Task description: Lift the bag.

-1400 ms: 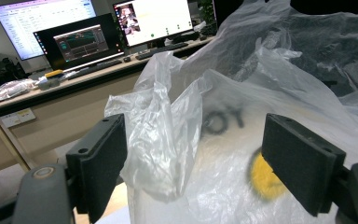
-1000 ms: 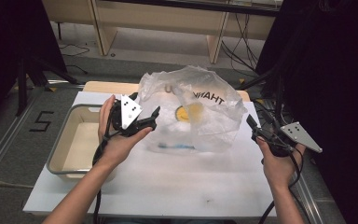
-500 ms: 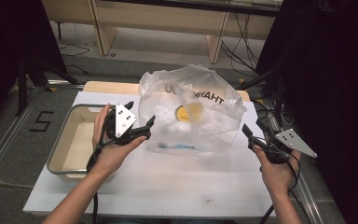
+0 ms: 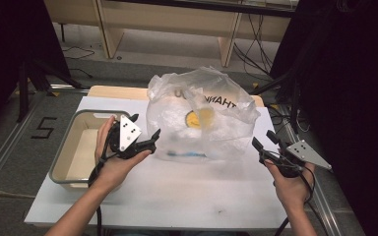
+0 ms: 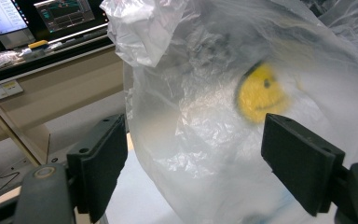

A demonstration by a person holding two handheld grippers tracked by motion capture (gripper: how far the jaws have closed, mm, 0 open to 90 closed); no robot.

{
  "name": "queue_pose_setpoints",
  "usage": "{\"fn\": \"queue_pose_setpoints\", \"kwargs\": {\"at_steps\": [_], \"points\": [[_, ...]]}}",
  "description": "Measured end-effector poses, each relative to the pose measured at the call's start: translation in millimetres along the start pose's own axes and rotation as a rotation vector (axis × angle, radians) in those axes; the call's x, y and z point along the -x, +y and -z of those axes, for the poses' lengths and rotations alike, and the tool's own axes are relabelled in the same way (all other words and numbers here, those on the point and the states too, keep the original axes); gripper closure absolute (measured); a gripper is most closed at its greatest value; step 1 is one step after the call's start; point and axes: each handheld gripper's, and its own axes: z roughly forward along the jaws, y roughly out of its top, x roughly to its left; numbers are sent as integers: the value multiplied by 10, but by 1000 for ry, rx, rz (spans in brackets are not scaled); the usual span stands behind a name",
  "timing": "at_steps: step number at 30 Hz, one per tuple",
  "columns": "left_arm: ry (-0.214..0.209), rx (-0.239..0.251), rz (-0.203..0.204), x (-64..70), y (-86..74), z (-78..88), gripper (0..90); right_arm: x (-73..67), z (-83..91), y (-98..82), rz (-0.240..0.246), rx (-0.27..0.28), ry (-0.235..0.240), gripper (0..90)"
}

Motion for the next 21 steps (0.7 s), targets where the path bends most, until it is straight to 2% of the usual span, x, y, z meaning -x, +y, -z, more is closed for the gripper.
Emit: {"fn": "queue_pose_setpoints", "kwargs": {"at_steps": [6, 21], "points": [[-8, -16, -6, 4, -48, 32, 224, -15, 19, -36, -2, -17, 26, 414], [-22, -55, -10, 1, -197, 109, 224, -35, 70, -150, 4, -59, 48, 411]]}}
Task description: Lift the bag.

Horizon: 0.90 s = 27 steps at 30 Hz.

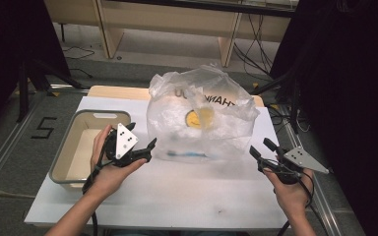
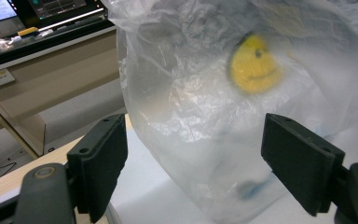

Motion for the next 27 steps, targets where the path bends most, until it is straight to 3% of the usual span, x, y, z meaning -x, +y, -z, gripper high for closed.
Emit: {"fn": "queue_pose_setpoints", "kwargs": {"at_steps": [15, 27], "points": [[-26, -34, -11, 0, -123, 69, 223, -4, 49, -104, -11, -27, 38, 404], [-80, -55, -22, 0, -225, 138, 224, 9, 80, -236, -23, -71, 77, 395]]}}
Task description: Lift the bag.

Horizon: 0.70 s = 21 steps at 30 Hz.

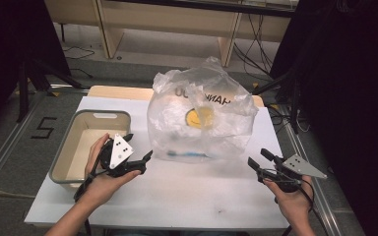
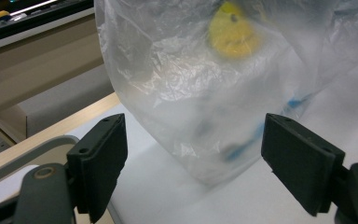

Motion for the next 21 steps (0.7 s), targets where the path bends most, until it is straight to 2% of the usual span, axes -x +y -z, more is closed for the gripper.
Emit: {"fn": "queue_pose_setpoints", "kwargs": {"at_steps": [7, 21], "points": [[-30, -17, 2, 16, -102, 19, 224, -22, -8, -66, 7, -20, 13, 390], [-57, -56, 1, 49, -253, 31, 224, -73, -25, -223, 12, -68, 43, 381]]}}
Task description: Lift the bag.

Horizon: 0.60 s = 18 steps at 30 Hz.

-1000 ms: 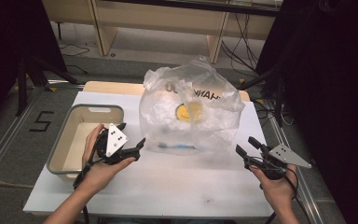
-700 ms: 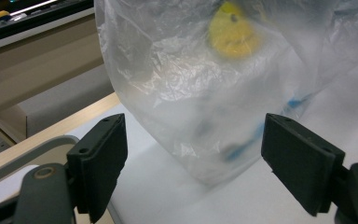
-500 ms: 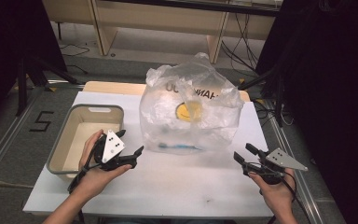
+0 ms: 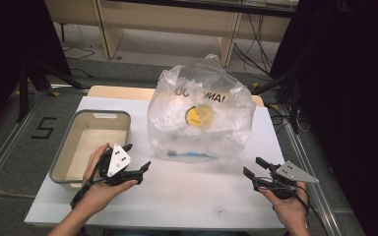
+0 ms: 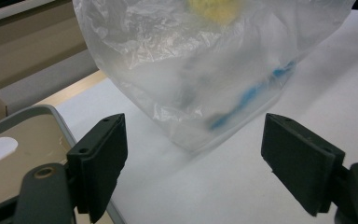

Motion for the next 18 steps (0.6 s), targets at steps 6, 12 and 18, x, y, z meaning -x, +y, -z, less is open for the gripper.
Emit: {"fn": "queue_pose_setpoints", "kwargs": {"at_steps": [6, 12, 18], "points": [[-7, -9, -2, 13, -62, 13, 223, -8, 15, -27, -7, 1, 8, 380], [-1, -13, -1, 13, -112, 33, 223, 3, 25, -66, -13, -1, 16, 380], [2, -16, 3, 4, -143, 40, 221, 18, 39, -83, -27, 2, 15, 380]]}}
